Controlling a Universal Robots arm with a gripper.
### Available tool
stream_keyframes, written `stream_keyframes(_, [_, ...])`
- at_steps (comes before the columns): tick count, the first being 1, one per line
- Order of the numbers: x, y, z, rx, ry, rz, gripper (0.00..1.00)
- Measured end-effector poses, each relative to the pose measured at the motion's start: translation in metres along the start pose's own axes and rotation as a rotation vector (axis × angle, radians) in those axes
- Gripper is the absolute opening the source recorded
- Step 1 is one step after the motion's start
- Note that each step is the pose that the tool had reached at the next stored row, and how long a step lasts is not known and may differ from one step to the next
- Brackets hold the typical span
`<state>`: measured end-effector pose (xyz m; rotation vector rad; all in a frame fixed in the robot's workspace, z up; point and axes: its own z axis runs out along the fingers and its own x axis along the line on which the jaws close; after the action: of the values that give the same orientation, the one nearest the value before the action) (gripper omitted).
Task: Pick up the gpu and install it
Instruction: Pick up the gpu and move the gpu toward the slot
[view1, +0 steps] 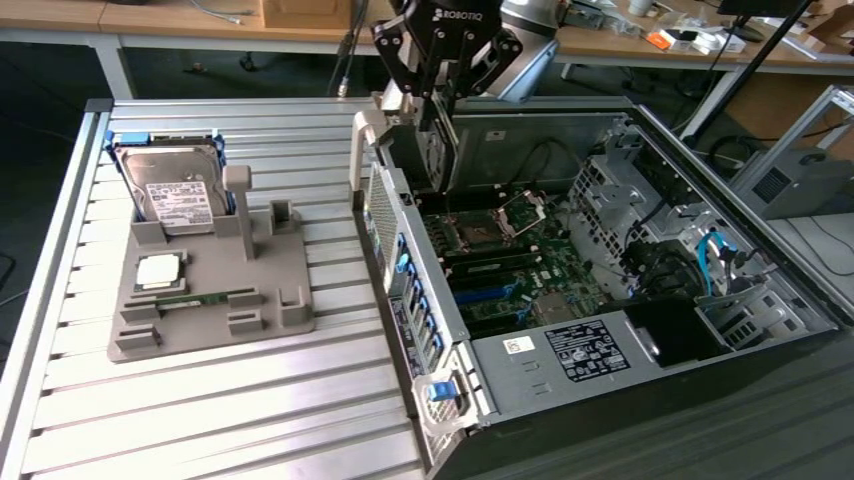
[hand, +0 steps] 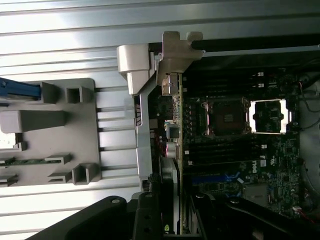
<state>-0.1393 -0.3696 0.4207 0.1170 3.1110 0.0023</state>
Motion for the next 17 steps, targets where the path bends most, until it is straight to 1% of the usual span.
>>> stream_keyframes(17, [-0.012,0.0007,0.0005,0.0,0.0,0.0,0.27])
